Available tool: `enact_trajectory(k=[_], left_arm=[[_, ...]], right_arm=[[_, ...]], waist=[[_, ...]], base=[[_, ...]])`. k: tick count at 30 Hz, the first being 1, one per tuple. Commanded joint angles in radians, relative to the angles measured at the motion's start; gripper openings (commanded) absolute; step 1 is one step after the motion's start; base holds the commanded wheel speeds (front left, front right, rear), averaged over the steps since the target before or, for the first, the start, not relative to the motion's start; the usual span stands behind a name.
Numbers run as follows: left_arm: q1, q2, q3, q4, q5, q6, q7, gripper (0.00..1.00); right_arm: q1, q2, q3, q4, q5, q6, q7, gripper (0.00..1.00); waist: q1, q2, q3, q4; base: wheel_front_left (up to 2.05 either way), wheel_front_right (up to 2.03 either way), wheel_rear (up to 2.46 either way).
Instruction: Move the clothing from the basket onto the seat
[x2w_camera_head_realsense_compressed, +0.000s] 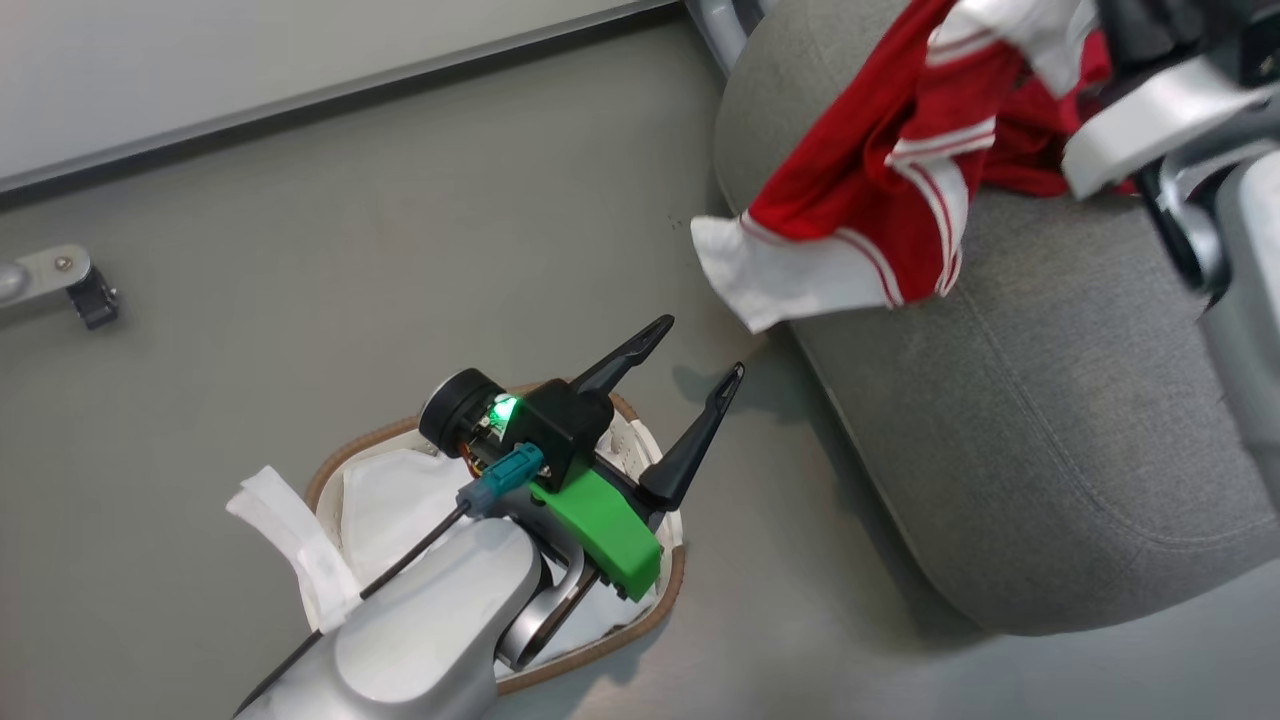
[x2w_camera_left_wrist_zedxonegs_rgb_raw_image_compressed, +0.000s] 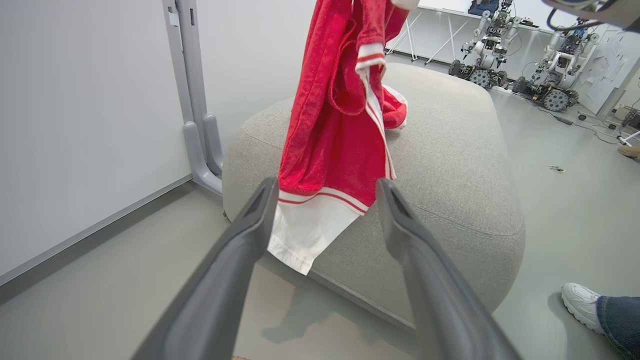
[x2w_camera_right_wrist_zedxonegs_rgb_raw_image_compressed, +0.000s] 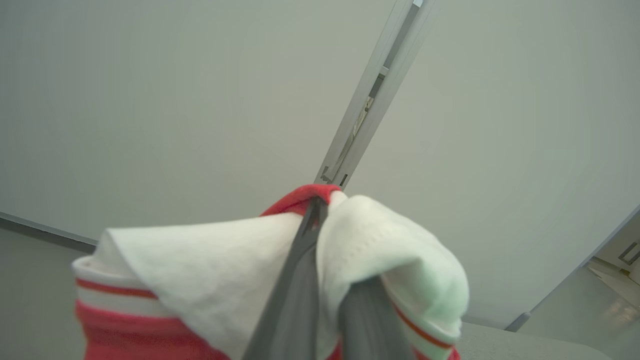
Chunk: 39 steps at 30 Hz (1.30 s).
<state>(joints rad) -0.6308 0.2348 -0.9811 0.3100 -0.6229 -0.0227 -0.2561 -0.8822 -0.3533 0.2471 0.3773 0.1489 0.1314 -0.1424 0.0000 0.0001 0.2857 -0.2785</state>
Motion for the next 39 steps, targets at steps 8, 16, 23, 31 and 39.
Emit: enact_trajectory(k=[8, 16, 23, 31, 39], left_arm=[[-0.064, 0.024, 0.002, -0.031, 0.025, 0.016, 0.022, 1.0], [-0.112, 0.03, 0.001, -0.061, 0.05, 0.026, 0.033, 1.0], [-0.14, 0.041, -0.001, -0.09, 0.062, 0.036, 0.05, 1.0], [-0.146, 0.058, -0.007, -0.106, 0.06, 0.035, 0.067, 1.0], [-0.127, 0.071, -0.002, -0.103, 0.045, 0.042, 0.064, 1.0]], right_arm=[[-0.329, -0.186, -0.057, 0.057, 0.016, -0.001, 0.121, 0.0], [-0.434, -0.346, -0.123, 0.139, -0.022, -0.001, 0.205, 0.0], [-0.305, -0.361, -0.215, 0.269, -0.028, -0.001, 0.171, 0.0], [-0.165, -0.25, -0.32, 0.475, -0.07, -0.001, 0.083, 0.0], [-0.126, -0.177, -0.392, 0.592, -0.123, -0.001, -0.013, 1.0]], waist=[[0.0, -0.0001, 0.133, 0.093], [0.0, -0.0001, 0.223, 0.142], [0.0, -0.0001, 0.285, 0.158], [0.0, -0.0001, 0.307, 0.157], [0.0, -0.0001, 0.285, 0.139]], base=[[0.0, 0.0, 0.0], [0.0, 0.0, 0.0], [0.0, 0.0, 0.0], [0.0, 0.0, 0.0], [0.0, 0.0, 0.0]])
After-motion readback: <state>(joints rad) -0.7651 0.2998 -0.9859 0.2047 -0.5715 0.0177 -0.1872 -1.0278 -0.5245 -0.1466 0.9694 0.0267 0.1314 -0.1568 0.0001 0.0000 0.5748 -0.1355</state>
